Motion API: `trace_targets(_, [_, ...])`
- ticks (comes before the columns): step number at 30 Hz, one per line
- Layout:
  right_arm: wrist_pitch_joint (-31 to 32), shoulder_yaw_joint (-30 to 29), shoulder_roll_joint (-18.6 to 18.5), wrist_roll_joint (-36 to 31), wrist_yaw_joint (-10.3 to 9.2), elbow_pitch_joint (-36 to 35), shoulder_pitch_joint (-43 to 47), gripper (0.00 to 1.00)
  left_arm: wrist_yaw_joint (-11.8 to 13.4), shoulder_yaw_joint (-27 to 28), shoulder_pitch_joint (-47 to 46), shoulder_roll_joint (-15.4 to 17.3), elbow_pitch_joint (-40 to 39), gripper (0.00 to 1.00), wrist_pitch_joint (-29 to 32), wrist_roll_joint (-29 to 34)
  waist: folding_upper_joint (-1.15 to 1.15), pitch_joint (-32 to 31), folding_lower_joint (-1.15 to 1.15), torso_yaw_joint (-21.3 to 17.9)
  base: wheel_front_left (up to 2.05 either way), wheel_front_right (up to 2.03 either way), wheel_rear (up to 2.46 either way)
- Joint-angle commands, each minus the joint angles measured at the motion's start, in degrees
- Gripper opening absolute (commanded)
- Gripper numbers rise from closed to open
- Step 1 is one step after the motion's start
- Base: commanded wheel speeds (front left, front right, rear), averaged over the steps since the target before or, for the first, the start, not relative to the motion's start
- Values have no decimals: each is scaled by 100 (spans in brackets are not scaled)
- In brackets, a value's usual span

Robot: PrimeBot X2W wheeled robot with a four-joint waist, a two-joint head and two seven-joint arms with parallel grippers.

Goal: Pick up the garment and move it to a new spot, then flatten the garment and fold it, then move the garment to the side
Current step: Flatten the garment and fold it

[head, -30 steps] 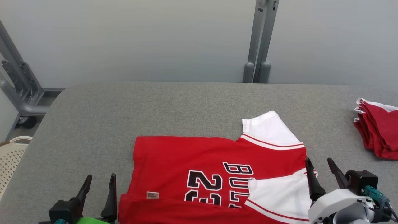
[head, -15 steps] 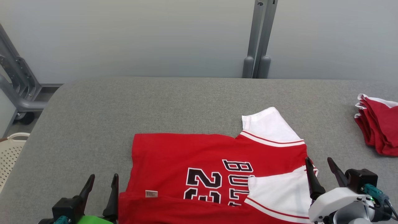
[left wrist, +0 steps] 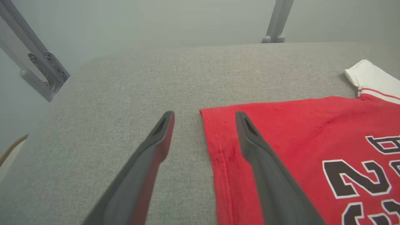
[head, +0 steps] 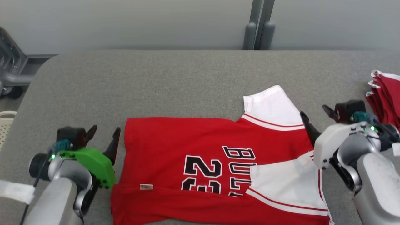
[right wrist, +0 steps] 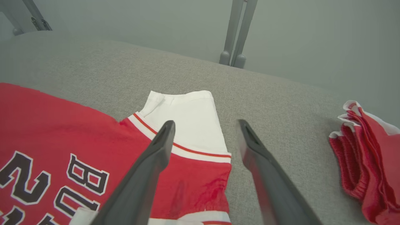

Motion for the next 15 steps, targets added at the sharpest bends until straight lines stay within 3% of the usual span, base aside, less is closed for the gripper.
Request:
trace_targets(1, [187, 89, -148, 84, -4, -30, -286, 100, -38, -8, -325, 25, 107, 100, 179, 10, 0, 560, 0, -61, 0, 0, 0])
trace_targets(7, [661, 722, -737, 312, -5, 39, -1408, 100, -169, -234, -1364, 100, 614, 100, 974, 43, 0, 1182, 0, -153, 0, 0, 0])
trace_targets(15, [661, 1428, -1197, 492, -5, 324, -2469, 100, -263, -458, -2134, 178, 1069, 100, 1495, 12, 0, 1773, 0, -207, 0, 0, 0])
